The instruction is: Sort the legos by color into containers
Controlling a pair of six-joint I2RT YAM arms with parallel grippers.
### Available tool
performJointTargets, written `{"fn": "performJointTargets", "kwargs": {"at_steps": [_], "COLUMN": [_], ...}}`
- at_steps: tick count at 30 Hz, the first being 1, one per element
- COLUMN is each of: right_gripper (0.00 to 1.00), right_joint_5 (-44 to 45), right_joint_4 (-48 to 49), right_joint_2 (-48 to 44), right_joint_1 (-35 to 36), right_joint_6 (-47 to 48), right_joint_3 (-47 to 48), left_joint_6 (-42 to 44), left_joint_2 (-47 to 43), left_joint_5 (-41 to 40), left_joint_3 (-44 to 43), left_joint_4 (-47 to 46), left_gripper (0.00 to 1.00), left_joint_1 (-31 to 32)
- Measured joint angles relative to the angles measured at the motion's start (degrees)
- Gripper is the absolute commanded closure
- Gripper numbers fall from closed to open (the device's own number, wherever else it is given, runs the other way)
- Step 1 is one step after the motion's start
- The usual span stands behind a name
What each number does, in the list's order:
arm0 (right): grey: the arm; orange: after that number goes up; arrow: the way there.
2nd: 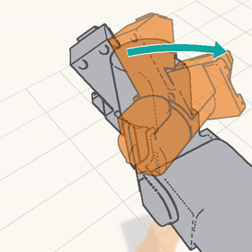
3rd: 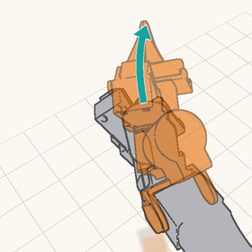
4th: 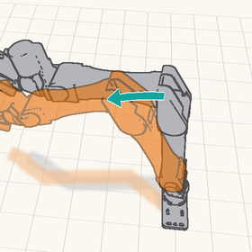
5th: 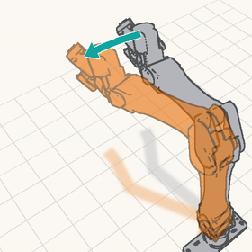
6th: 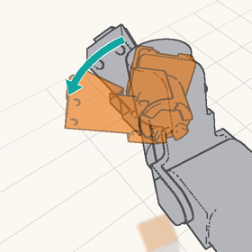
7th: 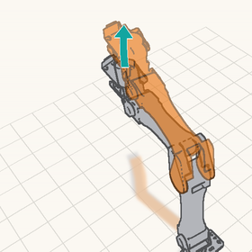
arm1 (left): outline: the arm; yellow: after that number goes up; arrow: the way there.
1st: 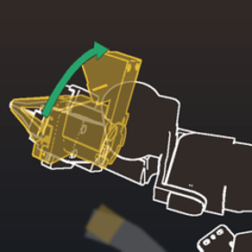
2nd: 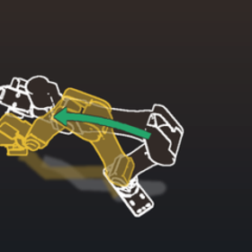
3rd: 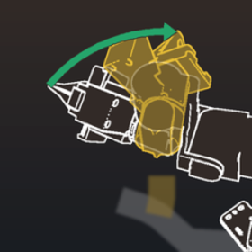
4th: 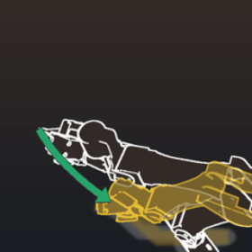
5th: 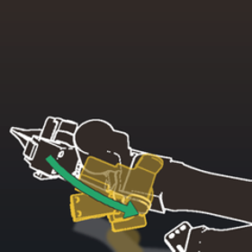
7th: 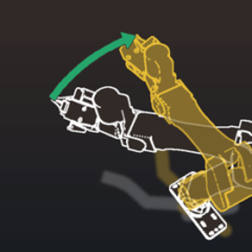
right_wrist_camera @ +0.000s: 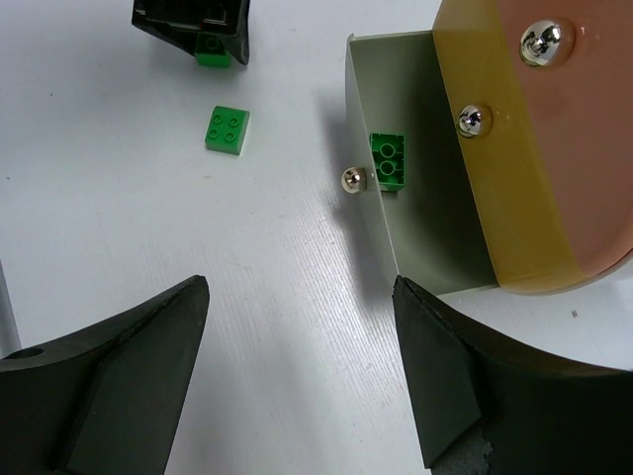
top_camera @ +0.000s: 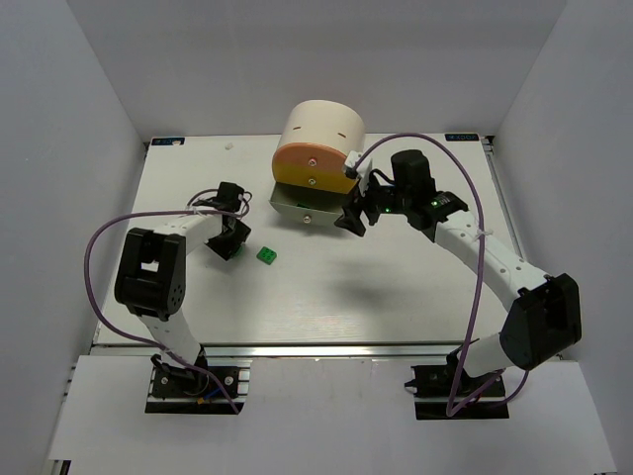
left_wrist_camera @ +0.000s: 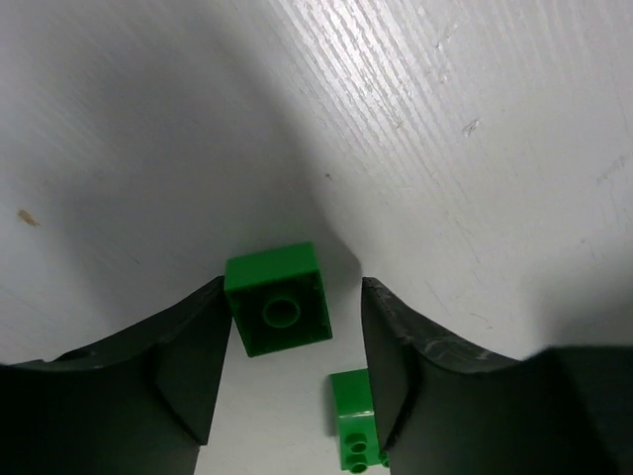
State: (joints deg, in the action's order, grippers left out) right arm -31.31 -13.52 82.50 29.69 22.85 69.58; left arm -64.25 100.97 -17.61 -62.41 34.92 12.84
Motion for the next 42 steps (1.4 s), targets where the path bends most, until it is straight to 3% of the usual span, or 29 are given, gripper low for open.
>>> {"fn": "performJointTargets", "kwargs": {"at_steps": [5, 6, 9, 13, 19, 23, 29, 36, 39, 42], "right_gripper": [0.20, 0.20, 0.20, 0.23, 0.29, 0.30, 0.29, 0.23, 0.15, 0.11], "right_joint_5": [-0.2, -0.3, -0.4, -0.3, -0.3, -0.3, -0.3, -0.2, -0.5, -2.8], "right_joint_4": [0.0, 0.0, 0.0, 0.0, 0.1, 0.1, 0.1, 0.2, 0.1, -0.5], "right_joint_2": [0.0, 0.0, 0.0, 0.0, 0.0, 0.0, 0.0, 0.0, 0.0, 0.0], "right_joint_1": [-0.5, -0.6, -0.8, -1.0, -1.4, -1.5, -1.5, -1.5, -1.5, -1.5], "right_joint_6": [-0.2, -0.2, -0.2, -0.2, -0.6, -1.2, -1.5, -1.9, -1.7, 0.7], "right_joint_3": [0.0, 0.0, 0.0, 0.0, -1.0, -1.3, -1.3, -1.3, -1.3, -1.3], "left_joint_6": [0.4, 0.6, 1.6, 4.2, 4.6, 2.8, 0.3, -0.5, -0.8, -1.0], "left_joint_2": [0.1, 0.0, -0.3, -3.5, -14.6, -15.5, -4.7, 2.8, 2.8, 2.4], "left_joint_5": [0.5, 0.7, 2.0, 7.3, 18.3, 22.6, 27.1, 29.6, 30.1, 30.3], "left_joint_3": [0.0, 0.0, 0.0, 0.4, 1.9, 1.3, -5.8, -11.6, -11.7, -11.7], "left_joint_4": [0.2, 0.1, -0.6, -3.6, -15.4, -22.7, -27.6, -28.1, -28.1, -28.1], "left_gripper": [0.66, 0.77, 0.91, 0.98, 0.99, 0.98, 0.92, 0.42, 0.33, 0.32], "left_joint_1": [-0.9, -1.0, -1.1, -0.7, 0.2, 0.4, 1.3, 3.2, 3.7, 3.8]}}
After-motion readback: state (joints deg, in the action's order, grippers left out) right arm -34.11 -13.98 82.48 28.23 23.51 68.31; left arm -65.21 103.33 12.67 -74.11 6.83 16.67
